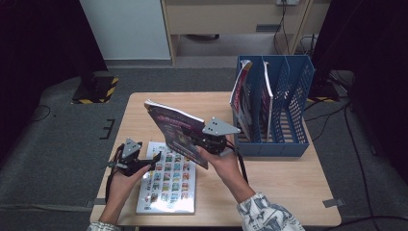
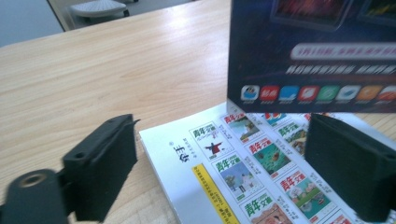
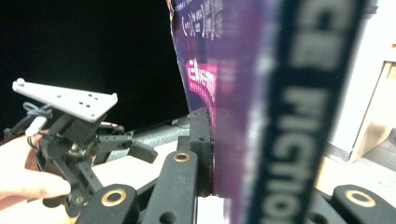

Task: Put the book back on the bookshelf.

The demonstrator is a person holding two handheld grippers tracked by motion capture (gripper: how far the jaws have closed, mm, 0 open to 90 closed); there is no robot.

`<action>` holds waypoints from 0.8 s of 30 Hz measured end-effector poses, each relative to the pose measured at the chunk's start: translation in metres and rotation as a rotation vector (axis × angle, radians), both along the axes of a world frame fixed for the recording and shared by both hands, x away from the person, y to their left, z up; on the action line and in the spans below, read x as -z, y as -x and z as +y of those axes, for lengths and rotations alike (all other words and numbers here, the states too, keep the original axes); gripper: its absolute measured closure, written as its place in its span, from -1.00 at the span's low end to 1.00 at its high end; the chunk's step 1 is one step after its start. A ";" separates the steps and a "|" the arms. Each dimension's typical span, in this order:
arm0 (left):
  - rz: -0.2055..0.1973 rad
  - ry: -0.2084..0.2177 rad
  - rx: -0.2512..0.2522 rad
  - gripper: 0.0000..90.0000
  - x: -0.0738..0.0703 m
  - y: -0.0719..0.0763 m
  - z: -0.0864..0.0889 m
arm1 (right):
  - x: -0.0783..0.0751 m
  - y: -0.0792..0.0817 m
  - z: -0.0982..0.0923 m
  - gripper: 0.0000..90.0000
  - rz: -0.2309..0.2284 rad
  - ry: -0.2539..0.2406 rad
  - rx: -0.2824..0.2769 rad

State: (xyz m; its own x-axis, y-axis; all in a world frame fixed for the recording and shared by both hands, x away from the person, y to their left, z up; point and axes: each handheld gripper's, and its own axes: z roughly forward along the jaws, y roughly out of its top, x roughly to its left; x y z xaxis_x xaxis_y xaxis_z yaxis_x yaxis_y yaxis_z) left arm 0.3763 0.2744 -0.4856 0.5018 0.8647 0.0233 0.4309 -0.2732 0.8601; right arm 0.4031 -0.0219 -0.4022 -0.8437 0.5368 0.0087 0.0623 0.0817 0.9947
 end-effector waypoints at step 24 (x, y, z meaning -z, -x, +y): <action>0.059 -0.052 -0.017 -0.91 0.015 -0.005 0.003 | -0.009 0.007 -0.030 0.86 0.006 -0.024 0.065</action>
